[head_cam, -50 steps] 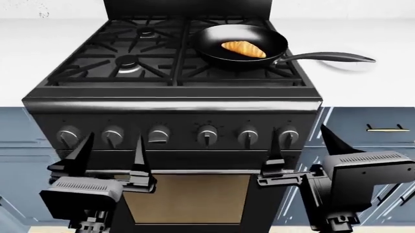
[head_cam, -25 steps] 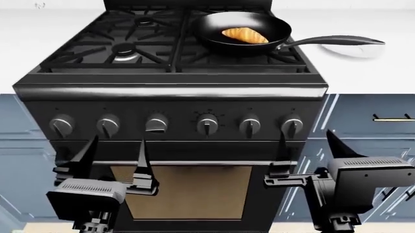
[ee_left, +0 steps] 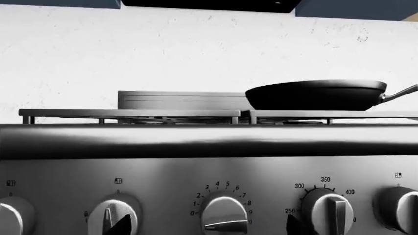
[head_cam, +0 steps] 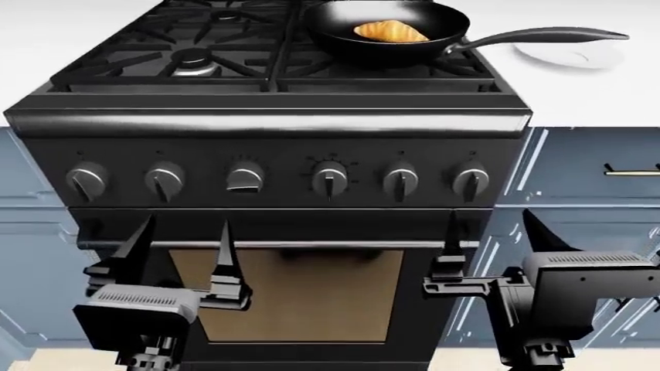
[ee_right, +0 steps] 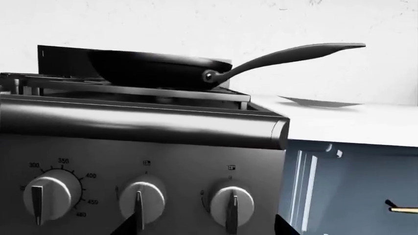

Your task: Pick the croissant and place it on the pan. Then turn on the stove to warm the croissant.

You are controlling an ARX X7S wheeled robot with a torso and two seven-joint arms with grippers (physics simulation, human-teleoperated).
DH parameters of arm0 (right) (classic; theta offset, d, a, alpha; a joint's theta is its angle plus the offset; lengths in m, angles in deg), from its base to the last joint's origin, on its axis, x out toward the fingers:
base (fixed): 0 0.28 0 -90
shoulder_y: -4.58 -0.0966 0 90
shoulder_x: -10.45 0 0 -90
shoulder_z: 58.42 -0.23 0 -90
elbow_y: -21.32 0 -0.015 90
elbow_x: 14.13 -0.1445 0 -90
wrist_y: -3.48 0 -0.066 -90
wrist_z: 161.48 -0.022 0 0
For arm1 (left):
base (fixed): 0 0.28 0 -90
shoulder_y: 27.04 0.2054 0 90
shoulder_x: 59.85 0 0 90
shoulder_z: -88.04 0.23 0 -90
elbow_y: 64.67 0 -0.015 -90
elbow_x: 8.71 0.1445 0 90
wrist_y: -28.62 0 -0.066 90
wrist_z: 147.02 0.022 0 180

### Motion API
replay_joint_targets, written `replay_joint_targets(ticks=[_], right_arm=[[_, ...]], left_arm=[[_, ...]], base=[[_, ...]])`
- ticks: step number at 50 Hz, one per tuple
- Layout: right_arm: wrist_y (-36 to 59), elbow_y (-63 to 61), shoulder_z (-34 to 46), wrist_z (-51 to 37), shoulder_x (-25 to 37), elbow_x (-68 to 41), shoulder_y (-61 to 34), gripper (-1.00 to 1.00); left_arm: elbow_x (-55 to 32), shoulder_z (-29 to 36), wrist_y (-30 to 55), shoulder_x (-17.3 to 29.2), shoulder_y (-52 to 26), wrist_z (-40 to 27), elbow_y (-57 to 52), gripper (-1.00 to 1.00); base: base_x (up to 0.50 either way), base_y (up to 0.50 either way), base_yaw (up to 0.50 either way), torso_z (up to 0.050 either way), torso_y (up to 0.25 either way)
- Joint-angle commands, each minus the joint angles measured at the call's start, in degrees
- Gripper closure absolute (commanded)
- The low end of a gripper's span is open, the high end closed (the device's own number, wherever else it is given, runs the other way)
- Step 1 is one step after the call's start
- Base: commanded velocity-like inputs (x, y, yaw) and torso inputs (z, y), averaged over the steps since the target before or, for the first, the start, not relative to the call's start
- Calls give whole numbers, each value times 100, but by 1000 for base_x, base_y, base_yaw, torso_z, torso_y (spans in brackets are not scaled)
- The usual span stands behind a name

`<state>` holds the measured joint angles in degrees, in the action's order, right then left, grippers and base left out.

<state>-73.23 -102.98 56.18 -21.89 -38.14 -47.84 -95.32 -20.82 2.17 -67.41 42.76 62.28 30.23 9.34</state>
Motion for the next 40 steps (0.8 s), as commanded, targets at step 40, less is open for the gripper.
replay_joint_targets(ticks=[40], right_arm=[[266,974,-179,203,-409,-518,-871,-100]], left_arm=[[-37,111,-94,66,-149,-183,335,-100]], base=[[0,0,0,-13,0]])
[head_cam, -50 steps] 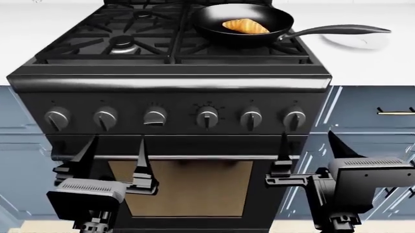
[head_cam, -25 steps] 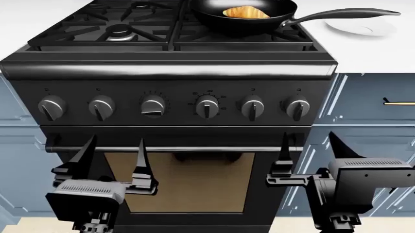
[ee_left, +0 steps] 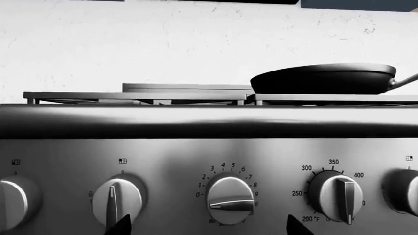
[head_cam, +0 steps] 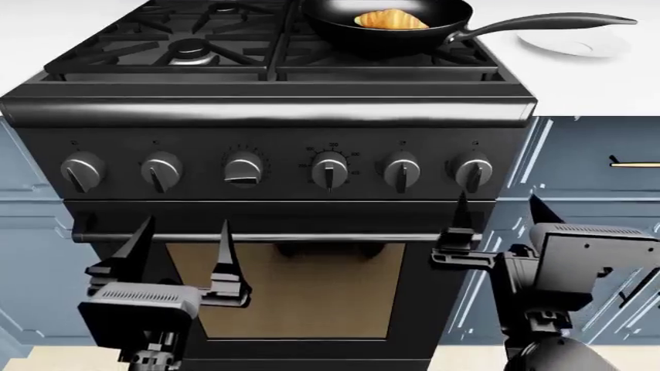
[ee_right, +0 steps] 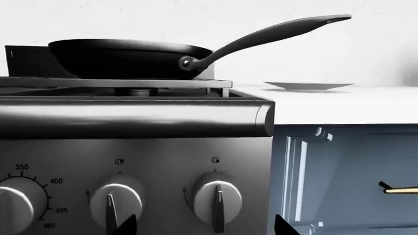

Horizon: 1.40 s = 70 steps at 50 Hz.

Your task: Pick the croissant and place it on the pan. Then turn on the stove to warm the croissant.

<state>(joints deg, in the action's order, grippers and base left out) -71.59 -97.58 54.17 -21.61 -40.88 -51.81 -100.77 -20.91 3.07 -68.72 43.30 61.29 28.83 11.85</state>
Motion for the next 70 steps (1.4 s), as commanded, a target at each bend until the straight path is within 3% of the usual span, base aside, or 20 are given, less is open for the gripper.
replay_joint_targets(ticks=[1,14,70], right_arm=[[151,472,54,199,-133,-110,-375,-100],[497,909,201,317,-175,-75,-801,-100],[235,3018,470,1415,-667,174,-1813,-100]], left_arm=[[-33,22,40,13,-52,-46,88,-100],[-141,27,69,47,-66,-68,59,-100],[-156,175,92,105,-233,-292,417,-100]], base=[[0,0,0,0,0],[0,0,0,0,0],[0,0,0,0,0]])
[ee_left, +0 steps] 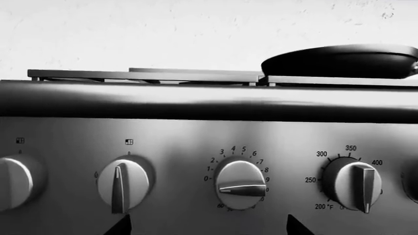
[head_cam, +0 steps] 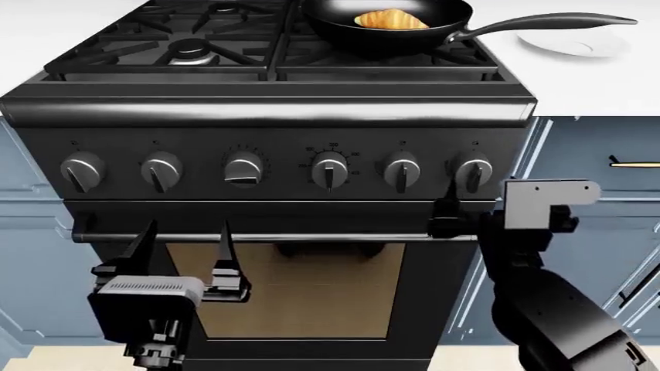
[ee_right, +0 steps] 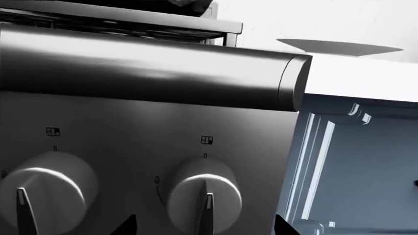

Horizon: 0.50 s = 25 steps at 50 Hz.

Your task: Pick the croissant and place it on the pan. Then turn on the stove to warm the croissant.

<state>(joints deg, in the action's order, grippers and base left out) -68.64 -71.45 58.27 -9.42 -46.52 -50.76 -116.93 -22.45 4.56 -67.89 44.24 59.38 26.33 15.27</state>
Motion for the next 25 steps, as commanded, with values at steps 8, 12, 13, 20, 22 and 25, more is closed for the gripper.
replay_joint_targets(ticks=[8,12,13,20,22,25], right_arm=[[-89,585,96,296,-160,95,-290,-100],[-109,680,106,334,-185,117,-351,-100],[-118,702,106,342,-192,122,-362,-100],[-188,887,115,395,-252,180,-471,-100],[-206,949,127,421,-273,198,-506,-100],[-223,1021,146,454,-296,222,-543,-100]], left_arm=[[-1,55,8,21,-59,-64,106,-100],[-10,66,13,28,-62,-74,109,-100],[-11,68,12,31,-64,-77,110,-100],[-16,84,2,44,-73,-94,127,-100],[-16,88,-4,48,-75,-99,133,-100],[-17,95,-10,52,-81,-106,145,-100]], base=[[0,0,0,0,0],[0,0,0,0,0],[0,0,0,0,0],[0,0,0,0,0],[0,0,0,0,0],[0,0,0,0,0]])
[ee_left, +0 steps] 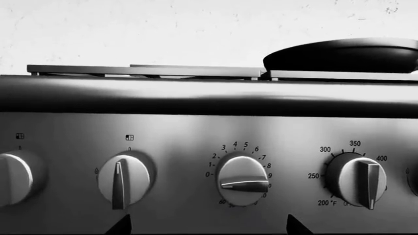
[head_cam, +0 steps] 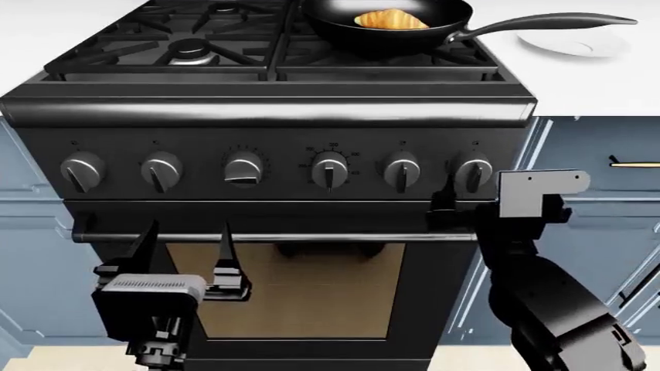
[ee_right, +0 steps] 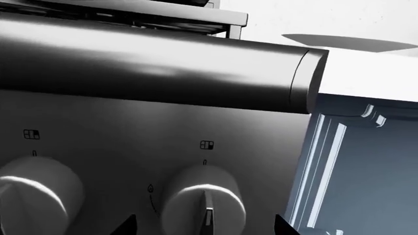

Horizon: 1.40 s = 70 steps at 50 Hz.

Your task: Pick the croissant and place it on the pan. Then turn on the stove to warm the croissant.

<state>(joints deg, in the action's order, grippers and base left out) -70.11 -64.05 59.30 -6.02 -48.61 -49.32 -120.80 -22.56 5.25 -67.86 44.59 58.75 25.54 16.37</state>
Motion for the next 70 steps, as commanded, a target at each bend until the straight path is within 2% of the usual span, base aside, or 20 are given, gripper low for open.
replay_joint_targets(ticks=[1,65,66,70], right_arm=[[-83,306,47,124,-93,84,-164,-100],[-496,1678,174,690,-495,274,-618,-100],[-493,1670,175,687,-492,275,-617,100],[-490,1626,174,669,-475,278,-603,100]], left_arm=[[-6,28,-16,19,-20,-29,40,-100],[-98,158,-41,116,-73,-184,118,-100],[-103,161,-39,118,-73,-184,119,-100],[-110,171,-48,127,-68,-184,116,-100]], base=[[0,0,0,0,0],[0,0,0,0,0],[0,0,0,0,0],[0,0,0,0,0]])
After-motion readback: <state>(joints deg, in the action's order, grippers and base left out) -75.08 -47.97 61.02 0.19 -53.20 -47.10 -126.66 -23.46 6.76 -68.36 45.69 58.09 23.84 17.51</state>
